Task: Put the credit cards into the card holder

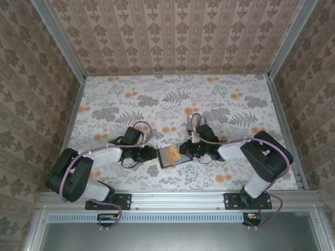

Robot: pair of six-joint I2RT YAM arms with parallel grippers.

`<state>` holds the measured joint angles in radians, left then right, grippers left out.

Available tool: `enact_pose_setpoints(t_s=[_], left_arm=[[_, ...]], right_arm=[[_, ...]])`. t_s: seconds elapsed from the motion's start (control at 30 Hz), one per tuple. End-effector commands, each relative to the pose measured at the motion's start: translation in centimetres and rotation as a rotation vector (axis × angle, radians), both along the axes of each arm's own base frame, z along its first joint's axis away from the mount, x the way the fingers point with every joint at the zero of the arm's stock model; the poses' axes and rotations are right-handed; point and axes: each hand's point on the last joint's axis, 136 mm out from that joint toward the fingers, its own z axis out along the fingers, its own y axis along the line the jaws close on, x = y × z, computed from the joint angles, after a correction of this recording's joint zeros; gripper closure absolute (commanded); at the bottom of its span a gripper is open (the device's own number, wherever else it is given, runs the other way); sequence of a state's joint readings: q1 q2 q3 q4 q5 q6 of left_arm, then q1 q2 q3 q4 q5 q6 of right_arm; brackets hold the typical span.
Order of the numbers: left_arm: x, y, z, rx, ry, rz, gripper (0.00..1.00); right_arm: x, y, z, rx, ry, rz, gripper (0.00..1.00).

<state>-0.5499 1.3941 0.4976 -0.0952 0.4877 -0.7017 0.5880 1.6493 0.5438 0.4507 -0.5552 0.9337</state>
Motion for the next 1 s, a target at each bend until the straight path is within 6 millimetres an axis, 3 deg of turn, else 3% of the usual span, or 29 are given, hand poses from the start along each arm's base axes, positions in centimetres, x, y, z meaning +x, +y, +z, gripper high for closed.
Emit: enact_pose_setpoints(t_s=[0.0, 0.17, 0.37, 0.5, 0.9, 0.97], left_arm=[[-0.6, 0.5, -1.3, 0.07, 0.014, -0.022, 0.71], [-0.5, 0.1, -1.1, 0.049, 0.013, -0.004, 0.71], [0.1, 0.4, -0.1, 0.029, -0.024, 0.026, 0.74], [0.0, 0.6, -0.5, 0.039, -0.021, 0.019, 0.76], [0.0, 0.2, -0.6, 0.021, -0.054, 0.007, 0.82], [0.0, 0.2, -0.6, 0.034, -0.074, -0.004, 0.84]], right_arm=[[0.4, -0.7, -1.1, -0.028, 0.039, -0.084, 1.0], [0.3, -0.2, -0.3, -0.026, 0.009, -0.076, 0.97], [0.7, -0.9, 0.4, -0.09, -0.055, -0.142, 0.96], [0.8, -0.5, 1.0, -0.1, -0.084, -0.156, 0.95], [0.6, -0.6, -1.0, -0.125, 0.019, -0.236, 0.97], [0.5, -0.4, -1.3, -0.13, 0.037, -0.238, 0.93]])
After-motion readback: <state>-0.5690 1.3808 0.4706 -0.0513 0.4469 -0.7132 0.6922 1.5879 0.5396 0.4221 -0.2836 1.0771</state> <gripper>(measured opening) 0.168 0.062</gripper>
